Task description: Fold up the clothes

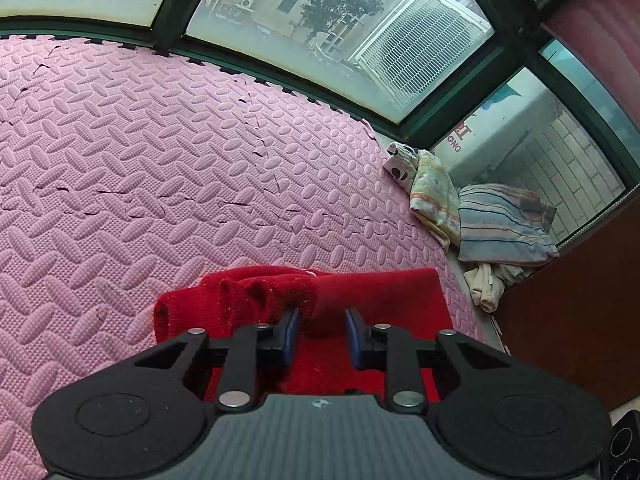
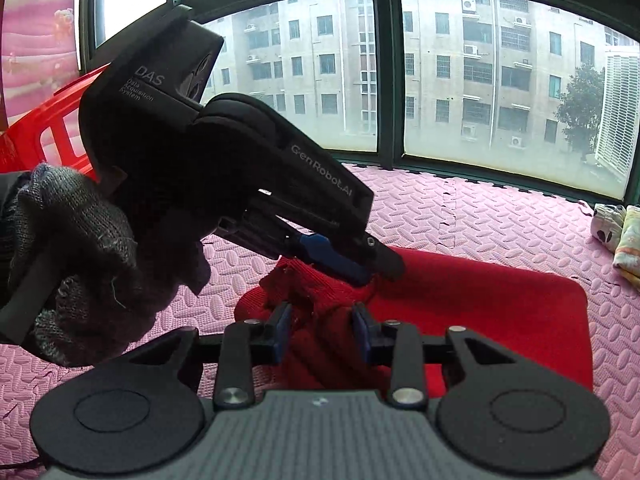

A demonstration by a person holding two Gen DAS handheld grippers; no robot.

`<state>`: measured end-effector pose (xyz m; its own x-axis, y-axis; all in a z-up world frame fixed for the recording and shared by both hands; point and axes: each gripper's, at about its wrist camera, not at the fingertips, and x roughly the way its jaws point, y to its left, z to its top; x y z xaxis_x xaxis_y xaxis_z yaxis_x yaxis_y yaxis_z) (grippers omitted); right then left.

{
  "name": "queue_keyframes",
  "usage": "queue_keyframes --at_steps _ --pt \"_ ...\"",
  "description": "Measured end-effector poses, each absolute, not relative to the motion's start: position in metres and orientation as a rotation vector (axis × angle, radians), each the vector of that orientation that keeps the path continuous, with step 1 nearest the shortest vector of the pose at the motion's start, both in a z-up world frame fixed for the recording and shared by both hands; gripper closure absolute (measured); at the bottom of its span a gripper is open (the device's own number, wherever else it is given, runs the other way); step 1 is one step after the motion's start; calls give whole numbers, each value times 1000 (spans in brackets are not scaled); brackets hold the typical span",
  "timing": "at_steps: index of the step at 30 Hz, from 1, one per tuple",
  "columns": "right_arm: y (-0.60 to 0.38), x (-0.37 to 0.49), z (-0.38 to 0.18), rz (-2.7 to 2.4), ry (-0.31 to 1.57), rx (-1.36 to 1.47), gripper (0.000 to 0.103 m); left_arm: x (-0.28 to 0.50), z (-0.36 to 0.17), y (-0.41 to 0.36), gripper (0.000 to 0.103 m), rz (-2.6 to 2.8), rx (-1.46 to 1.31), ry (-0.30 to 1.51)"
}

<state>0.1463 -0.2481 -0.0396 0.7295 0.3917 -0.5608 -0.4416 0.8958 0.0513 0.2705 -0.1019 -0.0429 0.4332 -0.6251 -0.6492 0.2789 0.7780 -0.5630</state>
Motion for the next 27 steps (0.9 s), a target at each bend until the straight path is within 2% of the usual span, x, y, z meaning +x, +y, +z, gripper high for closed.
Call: queue_keyframes --at_steps 7,13,17,19,21,27 --pt "-242 149 -50 480 637 -130 69 269 -41 -104 75 -577 -374 970" --pt "-245 140 -37 443 602 -106 67 253 -24 -107 56 -584 -316 921" --pt "-249 129 -31 411 584 -91 53 238 -11 -103 47 -577 -278 882" --pt "-250 123 -29 398 581 -81 52 229 -7 -99 42 -570 -271 866" --pt "-252 116 -27 382 575 -71 45 220 -3 -95 34 -563 -264 851" --pt "-260 97 -28 327 572 -44 29 191 6 -82 23 -553 -242 814"
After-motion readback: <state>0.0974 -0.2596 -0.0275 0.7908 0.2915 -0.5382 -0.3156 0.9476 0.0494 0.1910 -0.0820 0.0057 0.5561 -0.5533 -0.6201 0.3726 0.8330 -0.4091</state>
